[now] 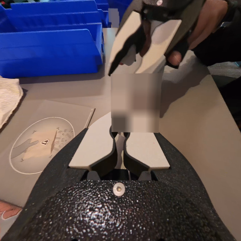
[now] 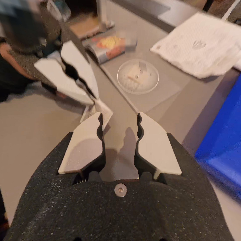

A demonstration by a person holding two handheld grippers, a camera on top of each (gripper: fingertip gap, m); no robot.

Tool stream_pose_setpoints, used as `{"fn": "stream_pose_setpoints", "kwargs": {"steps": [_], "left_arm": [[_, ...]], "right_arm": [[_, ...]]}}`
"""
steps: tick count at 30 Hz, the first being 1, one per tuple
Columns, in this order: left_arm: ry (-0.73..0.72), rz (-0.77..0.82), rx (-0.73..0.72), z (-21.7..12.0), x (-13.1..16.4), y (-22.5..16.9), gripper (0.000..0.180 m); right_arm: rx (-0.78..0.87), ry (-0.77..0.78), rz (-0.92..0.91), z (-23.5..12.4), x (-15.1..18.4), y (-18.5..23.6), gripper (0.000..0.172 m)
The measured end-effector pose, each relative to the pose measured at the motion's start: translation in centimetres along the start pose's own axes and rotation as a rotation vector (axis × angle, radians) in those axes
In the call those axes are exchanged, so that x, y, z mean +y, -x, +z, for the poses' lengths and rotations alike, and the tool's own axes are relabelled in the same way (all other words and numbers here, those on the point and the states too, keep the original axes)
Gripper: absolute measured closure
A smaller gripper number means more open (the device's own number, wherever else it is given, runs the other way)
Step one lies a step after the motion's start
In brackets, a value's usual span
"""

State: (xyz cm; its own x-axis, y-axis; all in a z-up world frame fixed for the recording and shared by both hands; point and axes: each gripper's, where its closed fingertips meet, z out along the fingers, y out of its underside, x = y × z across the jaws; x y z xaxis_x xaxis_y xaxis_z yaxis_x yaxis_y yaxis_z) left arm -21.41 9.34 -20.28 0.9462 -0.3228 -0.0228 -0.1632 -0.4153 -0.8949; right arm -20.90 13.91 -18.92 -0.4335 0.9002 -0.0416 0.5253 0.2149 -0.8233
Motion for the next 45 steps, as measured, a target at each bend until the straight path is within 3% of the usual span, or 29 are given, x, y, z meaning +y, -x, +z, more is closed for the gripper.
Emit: {"fn": "stream_pose_setpoints", "kwargs": {"steps": [5,11,17,27,32,36,41,45], "left_arm": [[-0.014,0.009,-0.071,-0.2,0.1,0.8,0.177],[-0.022,0.013,-0.11,-0.4,0.0,1.4,0.177],[-0.051,-0.012,-0.118,-0.2,0.1,1.6,0.177],[-0.128,-0.06,-0.176,-1.1,-0.6,2.8,0.177],[-0.114,-0.067,-0.184,-1.1,-0.3,2.9,0.177],[-0.124,-0.074,-0.153,-1.2,-0.4,2.7,0.176],[-0.147,-0.047,-0.167,-2.2,-1.6,2.9,0.144],[-0.134,-0.008,-0.159,-1.5,-2.0,1.8,0.133]], "right_arm": [[-0.107,-0.184,-0.009,2.3,-3.9,-0.4,0.125],[-0.169,-0.263,0.004,2.4,-1.8,0.1,0.134],[-0.173,-0.258,0.03,2.2,-1.4,-0.9,0.133],[-0.322,-0.135,0.077,3.2,0.4,0.1,0.134],[-0.317,-0.107,0.02,3.2,0.9,0.5,0.167],[-0.315,-0.093,0.002,3.1,1.0,0.5,0.168],[-0.257,-0.088,-0.097,2.6,0.7,0.0,0.169],[-0.128,-0.092,-0.307,2.2,0.1,0.1,0.169]]}}
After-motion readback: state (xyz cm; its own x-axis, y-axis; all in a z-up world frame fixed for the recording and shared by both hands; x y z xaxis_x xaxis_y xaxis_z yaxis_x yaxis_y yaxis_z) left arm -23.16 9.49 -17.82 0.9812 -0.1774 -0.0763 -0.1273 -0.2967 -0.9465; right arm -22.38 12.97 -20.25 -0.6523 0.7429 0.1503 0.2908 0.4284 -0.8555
